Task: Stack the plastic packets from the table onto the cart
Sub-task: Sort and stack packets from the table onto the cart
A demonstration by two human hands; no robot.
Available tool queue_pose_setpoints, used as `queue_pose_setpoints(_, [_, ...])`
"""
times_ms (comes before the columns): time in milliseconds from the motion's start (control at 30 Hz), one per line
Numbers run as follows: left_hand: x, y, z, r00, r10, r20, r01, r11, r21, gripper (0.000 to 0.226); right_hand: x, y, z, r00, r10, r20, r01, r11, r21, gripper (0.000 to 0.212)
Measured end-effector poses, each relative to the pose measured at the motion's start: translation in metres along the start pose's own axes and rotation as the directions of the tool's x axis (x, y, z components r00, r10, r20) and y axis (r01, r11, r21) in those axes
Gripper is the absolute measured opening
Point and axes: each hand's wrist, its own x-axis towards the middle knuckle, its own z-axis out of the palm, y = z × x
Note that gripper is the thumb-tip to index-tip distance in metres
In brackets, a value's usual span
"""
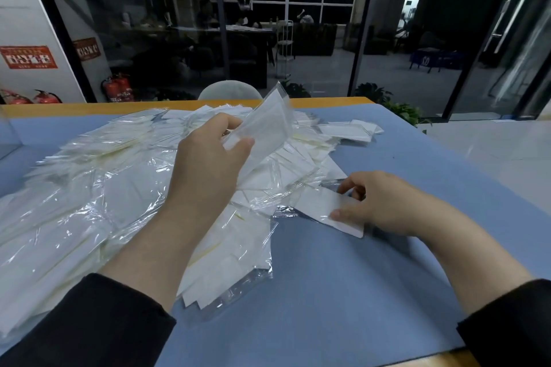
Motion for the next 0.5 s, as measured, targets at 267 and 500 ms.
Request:
queue_pose_setpoints(267, [0.002,0.000,-0.002,0.998,-0.063,0.004,0.063,0.996,-0.071,0.014,-0.015,0.005,-0.014,0.995,-0.027,-0.094,0.027,1.000,0.000,0.011])
queue_pose_setpoints(500, [0.007,0.001,-0.005,0.995,-0.074,0.065,0.082,0.988,-0.128,0.017,-0.033,-0.015,-0.048,0.931,-0.301,-0.204,0.356,0.872,0.336,0.022])
